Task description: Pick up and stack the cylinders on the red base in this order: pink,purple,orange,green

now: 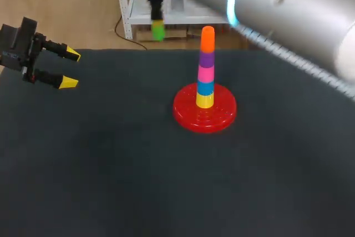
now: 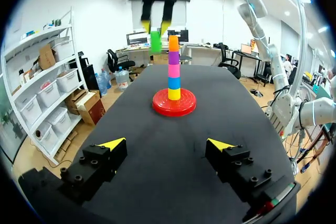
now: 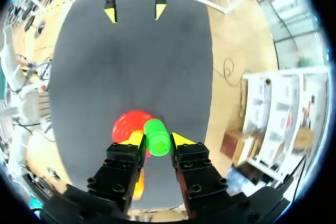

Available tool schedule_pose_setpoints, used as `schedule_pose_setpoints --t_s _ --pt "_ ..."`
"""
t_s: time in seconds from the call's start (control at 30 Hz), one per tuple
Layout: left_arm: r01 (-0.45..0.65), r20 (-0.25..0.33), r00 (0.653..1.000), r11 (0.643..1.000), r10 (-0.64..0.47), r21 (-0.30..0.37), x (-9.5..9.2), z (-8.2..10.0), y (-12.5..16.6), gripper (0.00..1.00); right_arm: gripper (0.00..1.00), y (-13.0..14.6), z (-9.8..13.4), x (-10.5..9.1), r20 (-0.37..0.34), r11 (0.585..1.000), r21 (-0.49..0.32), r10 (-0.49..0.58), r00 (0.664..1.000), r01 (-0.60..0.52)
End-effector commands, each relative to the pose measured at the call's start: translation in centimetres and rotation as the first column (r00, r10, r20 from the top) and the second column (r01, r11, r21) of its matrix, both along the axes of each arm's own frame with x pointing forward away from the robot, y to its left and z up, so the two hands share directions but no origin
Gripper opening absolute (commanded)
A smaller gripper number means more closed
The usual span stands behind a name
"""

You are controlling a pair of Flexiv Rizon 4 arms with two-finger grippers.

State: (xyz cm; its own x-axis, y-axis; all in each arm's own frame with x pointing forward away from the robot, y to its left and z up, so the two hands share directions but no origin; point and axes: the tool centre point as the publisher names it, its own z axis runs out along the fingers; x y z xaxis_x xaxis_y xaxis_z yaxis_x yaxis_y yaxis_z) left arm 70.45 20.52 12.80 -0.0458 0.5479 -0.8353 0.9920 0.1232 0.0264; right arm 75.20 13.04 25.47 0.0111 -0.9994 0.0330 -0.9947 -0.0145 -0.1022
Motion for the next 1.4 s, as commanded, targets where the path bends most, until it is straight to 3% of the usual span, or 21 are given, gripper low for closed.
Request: schedule_pose_setpoints --t_s 0.03,0.2,0.43,0.87,1.4 --pt "0.0 0.004 1.0 1.0 0.0 -0.002 -0.1 -0.1 0.1 1.0 0.0 -8.2 7.3 -7.7 0.183 0.991 0.131 -0.044 0.982 0.02" --pt "0.0 0.004 1.0 1.0 0.0 -0.002 -0.1 -0.1 0.1 1.0 0.0 -10.4 8.2 -9.5 0.185 0.985 0.156 -0.096 0.978 0.067" --pt "0.0 0.004 1.0 1.0 0.0 -0.002 -0.1 -0.1 0.1 1.0 0.0 -11.1 6.3 -10.2 0.155 0.982 0.156 -0.128 0.98 0.103" --pt "0.0 0.004 1.0 1.0 0.0 -0.002 -0.1 -0.1 0.1 1.0 0.0 -10.2 4.3 -7.7 0.151 0.982 0.151 -0.134 0.979 0.111" --pt "0.0 0.004 1.0 1.0 0.0 -0.002 -0.1 -0.1 0.1 1.0 0.0 -10.6 3.5 -5.2 0.022 0.995 0.051 -0.085 0.996 0.084"
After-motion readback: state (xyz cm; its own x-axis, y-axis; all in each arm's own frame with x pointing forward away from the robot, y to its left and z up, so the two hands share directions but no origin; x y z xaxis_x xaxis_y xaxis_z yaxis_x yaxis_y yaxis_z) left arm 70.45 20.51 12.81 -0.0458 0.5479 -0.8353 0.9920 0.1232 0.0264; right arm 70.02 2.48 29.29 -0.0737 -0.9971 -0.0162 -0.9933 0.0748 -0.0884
